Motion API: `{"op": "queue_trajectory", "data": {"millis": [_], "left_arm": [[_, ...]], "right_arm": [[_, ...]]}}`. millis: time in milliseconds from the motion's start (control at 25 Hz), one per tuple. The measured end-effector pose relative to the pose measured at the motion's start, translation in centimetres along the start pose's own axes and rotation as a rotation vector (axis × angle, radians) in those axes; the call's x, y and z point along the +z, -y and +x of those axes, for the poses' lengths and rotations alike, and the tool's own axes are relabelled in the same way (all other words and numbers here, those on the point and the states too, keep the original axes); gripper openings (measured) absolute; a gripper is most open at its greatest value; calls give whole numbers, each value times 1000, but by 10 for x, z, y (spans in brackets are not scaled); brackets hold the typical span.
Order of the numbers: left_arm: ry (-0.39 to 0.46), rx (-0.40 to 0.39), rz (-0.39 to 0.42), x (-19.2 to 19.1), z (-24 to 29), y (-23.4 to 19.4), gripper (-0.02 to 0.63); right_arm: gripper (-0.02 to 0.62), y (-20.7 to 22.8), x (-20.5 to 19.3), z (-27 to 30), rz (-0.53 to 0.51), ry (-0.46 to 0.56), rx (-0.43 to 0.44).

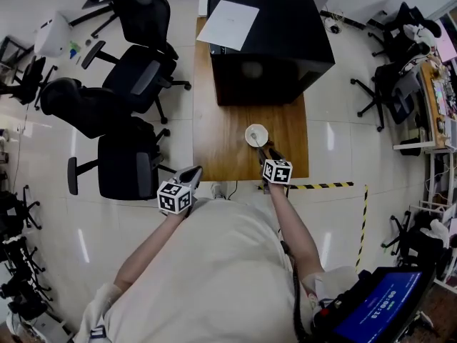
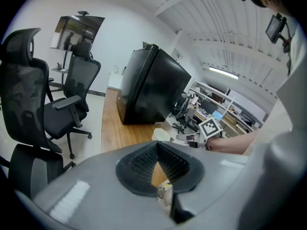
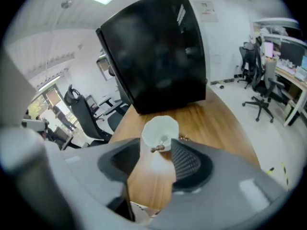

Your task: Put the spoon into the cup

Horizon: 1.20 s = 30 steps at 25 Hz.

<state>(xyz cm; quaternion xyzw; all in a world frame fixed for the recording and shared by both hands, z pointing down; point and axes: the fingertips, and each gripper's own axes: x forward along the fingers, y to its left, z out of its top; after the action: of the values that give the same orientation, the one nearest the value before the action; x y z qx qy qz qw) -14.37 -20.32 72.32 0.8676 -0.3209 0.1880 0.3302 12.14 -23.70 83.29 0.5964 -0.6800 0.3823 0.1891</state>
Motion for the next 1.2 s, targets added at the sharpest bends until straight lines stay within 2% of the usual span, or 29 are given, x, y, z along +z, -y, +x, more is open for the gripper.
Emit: {"op": "queue_trajectory", "data": {"millis": [160, 280, 440, 520, 640, 720, 840, 920, 1000, 1200], "left_arm": [[-42, -40, 9, -9, 2, 7, 3], [-57, -69, 8, -11, 5, 14, 2], [-48, -98, 15, -5, 5, 25, 2], [-39, -104, 16, -3, 3, 30, 2], [-26, -96, 8, 1, -1, 30, 3], [-16, -70, -2, 4, -2, 20, 2], [3, -17, -32, 8, 0, 4, 2], [5, 2, -58, 7, 5, 10, 2], [12, -11, -52, 11, 9, 31, 2], [129, -116, 55, 63, 11, 90, 2]], "right_arm": [[193, -13, 2, -24, 111, 84, 51], [146, -27, 5, -38, 114, 115, 81], [139, -38, 16, -50, 119, 146, 103], [115, -43, 29, -57, 134, 174, 122], [114, -57, 55, -69, 149, 231, 185], [113, -73, 73, -74, 145, 263, 256], [114, -94, 95, -85, 77, 290, 332], [114, -90, 103, -100, 38, 303, 338], [112, -73, 108, -121, 51, 331, 330], [112, -33, 120, -179, 129, 440, 305]]}}
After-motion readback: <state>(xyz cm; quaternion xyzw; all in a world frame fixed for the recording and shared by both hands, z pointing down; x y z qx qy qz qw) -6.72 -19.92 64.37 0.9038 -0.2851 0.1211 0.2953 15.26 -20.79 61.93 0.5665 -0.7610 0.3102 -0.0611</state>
